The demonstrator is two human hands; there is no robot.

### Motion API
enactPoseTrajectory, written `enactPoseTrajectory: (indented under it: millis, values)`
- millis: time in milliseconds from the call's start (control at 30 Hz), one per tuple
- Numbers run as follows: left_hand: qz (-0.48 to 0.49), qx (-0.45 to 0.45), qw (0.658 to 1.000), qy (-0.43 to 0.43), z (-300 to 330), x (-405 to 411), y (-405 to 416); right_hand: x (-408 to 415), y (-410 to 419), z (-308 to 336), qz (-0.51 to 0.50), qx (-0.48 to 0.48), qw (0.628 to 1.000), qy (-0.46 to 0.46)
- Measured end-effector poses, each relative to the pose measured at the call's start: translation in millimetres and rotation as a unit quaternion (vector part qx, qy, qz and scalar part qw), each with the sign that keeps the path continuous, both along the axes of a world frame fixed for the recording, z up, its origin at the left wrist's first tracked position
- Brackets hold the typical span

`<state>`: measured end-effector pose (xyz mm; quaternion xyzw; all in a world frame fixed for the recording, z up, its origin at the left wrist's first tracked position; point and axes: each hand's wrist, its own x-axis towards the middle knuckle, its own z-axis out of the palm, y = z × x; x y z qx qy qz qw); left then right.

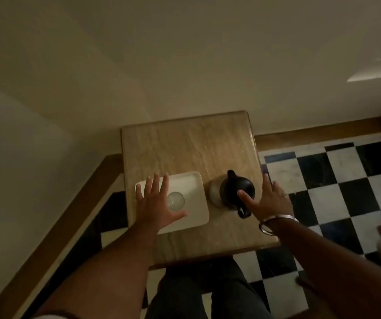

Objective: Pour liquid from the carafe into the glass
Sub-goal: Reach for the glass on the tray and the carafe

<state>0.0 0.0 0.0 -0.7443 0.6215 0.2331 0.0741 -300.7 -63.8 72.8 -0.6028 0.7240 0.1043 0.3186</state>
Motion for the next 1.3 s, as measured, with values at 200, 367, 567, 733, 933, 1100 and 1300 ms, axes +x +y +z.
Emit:
enactPoseTrajectory:
  millis: [200, 367, 567, 733, 933, 1100, 1300]
  values:
    - [0.085, 0.091, 0.977, 0.171, -69.3, -17.0, 20.2, 2.2, 19.0, -53.7, -0.151, 0.006, 0.978, -0.144]
    - [0.171, 0.002, 0.955, 0.243, -98.8, -22.7, 21.9, 15.2, 28.5, -82.9, -0.265, -0.026, 0.93, -0.252]
    - [0.203, -0.029, 0.946, 0.25, -111.8, -19.6, 19.0, 22.8, 25.2, -94.7, -0.349, -0.032, 0.885, -0.307]
    - [0.21, -0.045, 0.946, 0.243, -108.0, -18.8, 15.6, 18.1, 22.2, -95.9, -0.351, -0.024, 0.882, -0.314]
    - [0.227, -0.058, 0.941, 0.243, -93.6, -20.9, 12.5, 7.3, 7.4, -88.2, -0.318, -0.023, 0.9, -0.298]
    - [0.224, -0.088, 0.941, 0.237, -86.0, -15.7, 7.8, 2.8, -26.5, -79.8, -0.247, -0.032, 0.927, -0.279]
    - [0.24, -0.102, 0.939, 0.225, -76.2, -14.3, -0.8, 15.9, -63.4, -70.4, -0.086, -0.016, 0.973, -0.215]
